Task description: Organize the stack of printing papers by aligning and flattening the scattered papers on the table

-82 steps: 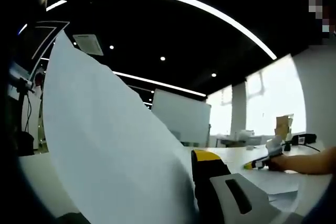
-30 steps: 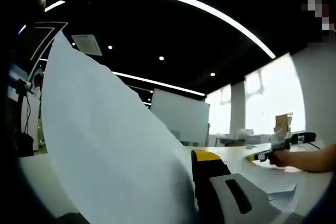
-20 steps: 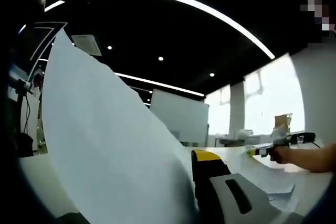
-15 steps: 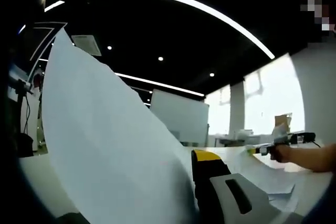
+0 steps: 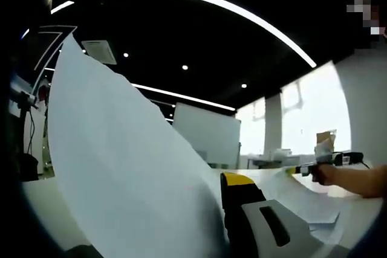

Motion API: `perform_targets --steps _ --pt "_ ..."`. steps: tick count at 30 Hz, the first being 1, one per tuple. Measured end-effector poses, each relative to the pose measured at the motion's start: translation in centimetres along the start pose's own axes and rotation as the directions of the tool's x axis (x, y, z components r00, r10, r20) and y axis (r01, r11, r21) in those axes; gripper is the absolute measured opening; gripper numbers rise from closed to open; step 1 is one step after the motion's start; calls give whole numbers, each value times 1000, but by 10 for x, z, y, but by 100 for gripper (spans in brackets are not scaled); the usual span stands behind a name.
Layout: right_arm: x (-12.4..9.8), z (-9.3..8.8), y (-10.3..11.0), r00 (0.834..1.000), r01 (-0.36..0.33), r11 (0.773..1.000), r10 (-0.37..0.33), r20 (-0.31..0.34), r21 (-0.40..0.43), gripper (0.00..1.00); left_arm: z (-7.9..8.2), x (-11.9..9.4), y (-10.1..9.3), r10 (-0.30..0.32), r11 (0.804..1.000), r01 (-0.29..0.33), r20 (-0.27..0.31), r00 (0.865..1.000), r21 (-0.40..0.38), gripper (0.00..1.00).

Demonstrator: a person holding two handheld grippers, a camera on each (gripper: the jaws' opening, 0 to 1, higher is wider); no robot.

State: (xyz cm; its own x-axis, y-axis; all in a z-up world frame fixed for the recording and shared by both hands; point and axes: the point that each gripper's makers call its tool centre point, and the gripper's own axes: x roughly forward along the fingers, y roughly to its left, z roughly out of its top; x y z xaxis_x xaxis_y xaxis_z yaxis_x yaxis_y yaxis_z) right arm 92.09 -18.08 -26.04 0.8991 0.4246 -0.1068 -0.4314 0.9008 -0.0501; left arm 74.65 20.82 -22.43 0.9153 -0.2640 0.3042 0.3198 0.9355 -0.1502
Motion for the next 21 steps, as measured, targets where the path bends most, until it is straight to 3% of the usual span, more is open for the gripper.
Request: perform_targets --steps 21 --pt "-7 17 4 999 -1 1000 1 41 -7 0 -1 0 -1 -2 1000 2 -4 1000 4 21"
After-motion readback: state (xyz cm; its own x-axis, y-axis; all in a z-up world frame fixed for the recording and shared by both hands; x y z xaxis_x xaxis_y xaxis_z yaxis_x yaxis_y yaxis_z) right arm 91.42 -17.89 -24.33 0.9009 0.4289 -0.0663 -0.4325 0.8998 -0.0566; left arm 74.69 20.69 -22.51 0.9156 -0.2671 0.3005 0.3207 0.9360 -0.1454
